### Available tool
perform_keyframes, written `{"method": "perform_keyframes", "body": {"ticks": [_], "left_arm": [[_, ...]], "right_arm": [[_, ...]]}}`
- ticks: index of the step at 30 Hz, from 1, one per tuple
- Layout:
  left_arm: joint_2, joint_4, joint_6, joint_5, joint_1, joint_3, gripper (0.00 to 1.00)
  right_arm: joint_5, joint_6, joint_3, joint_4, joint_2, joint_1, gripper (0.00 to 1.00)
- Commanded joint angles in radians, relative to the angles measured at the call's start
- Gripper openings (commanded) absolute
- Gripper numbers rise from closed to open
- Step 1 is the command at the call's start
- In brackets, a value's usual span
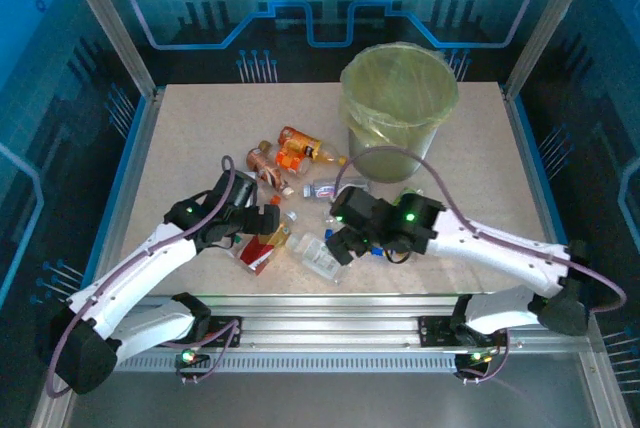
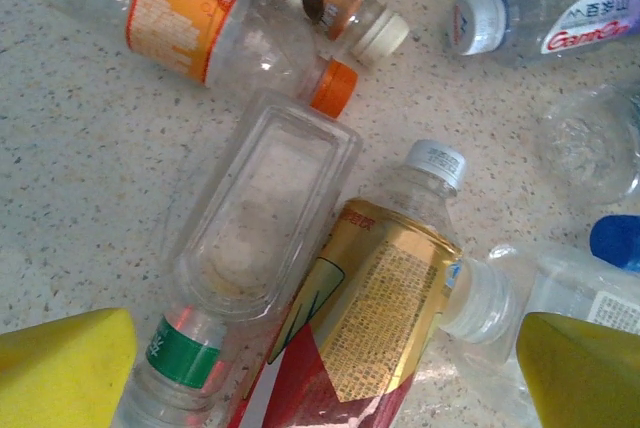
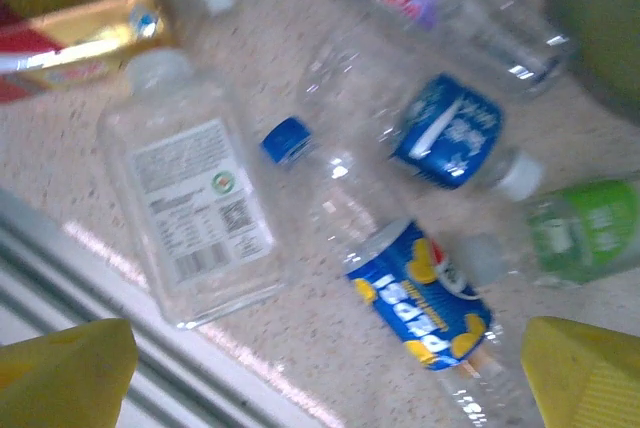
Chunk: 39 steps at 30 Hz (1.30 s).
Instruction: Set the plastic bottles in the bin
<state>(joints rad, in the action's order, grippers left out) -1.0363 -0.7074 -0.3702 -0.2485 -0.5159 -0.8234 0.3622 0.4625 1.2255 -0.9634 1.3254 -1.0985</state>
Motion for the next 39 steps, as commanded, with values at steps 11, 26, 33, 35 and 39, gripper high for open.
{"method": "perform_keyframes", "body": {"ticks": [11, 26, 33, 35, 39], "left_arm": [[0.117, 0.007, -0.131, -0.008, 0.223, 0.095, 0.99], [0.131, 0.067, -0.135, -0.009, 0.264, 0.13, 0.99], [0.134, 0.076, -0.127, -0.01, 0.27, 0.141, 0.99], [0.135, 0.077, -0.128, -0.009, 0.272, 0.144, 0.99], [0.136, 0.085, -0.13, 0.001, 0.275, 0.151, 0.99]], "right_arm": [[-0.088, -0.075, 0.087, 0.015, 0.329, -0.092, 1.0], [-0.064, -0.17, 0.157, 0.045, 0.493, -0.091, 1.0], [-0.055, -0.176, 0.172, 0.042, 0.544, -0.086, 1.0], [-0.059, -0.174, 0.168, 0.047, 0.548, -0.081, 1.0], [-0.061, -0.171, 0.156, 0.055, 0.557, -0.069, 1.0]]}}
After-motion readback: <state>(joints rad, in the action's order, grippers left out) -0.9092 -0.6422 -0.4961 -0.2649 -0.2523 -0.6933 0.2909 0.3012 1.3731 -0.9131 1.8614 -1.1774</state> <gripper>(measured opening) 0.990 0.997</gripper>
